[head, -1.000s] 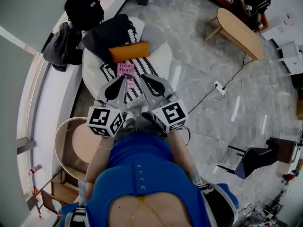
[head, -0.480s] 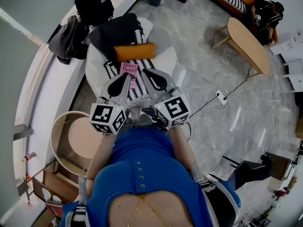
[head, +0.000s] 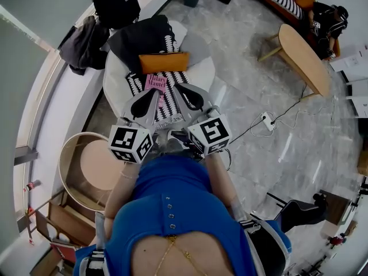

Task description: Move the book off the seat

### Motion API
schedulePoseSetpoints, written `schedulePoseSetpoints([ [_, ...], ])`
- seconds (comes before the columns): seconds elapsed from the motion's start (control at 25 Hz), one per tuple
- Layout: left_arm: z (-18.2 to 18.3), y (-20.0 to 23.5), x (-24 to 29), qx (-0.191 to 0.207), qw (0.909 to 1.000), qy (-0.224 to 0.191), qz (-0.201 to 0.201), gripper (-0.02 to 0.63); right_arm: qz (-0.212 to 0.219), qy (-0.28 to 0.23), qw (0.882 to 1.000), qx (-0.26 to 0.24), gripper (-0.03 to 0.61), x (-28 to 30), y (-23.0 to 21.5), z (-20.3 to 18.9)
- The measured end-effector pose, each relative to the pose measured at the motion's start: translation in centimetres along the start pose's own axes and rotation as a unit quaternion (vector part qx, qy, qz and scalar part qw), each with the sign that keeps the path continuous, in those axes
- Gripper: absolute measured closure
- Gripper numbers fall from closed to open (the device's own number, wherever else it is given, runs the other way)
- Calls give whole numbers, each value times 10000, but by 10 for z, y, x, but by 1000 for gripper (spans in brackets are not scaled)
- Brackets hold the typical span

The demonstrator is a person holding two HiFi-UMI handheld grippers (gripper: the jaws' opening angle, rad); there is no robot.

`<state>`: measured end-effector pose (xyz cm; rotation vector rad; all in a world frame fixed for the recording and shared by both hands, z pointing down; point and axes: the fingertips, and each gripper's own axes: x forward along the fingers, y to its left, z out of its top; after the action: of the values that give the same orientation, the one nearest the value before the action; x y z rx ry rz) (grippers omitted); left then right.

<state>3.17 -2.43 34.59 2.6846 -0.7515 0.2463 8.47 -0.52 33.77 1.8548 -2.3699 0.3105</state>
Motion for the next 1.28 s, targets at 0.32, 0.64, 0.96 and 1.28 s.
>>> schedulePoseSetpoints([
  [0.32, -3, 4, 1, -68, 9999, 39, 81, 612, 108, 33, 9999, 32, 577, 5, 2, -3],
  [0.64, -5, 5, 2, -82, 9999, 66, 76, 612, 150, 100, 9998, 44, 577, 7, 3, -5],
  [0.96, -11, 9, 6, -133, 9998, 149, 77, 612, 195, 168, 9997, 49, 577, 13, 2, -10],
  [1.28, -23, 31, 24, -267, 9991, 325, 99, 611, 288, 350, 9989, 124, 577, 38, -7, -26],
])
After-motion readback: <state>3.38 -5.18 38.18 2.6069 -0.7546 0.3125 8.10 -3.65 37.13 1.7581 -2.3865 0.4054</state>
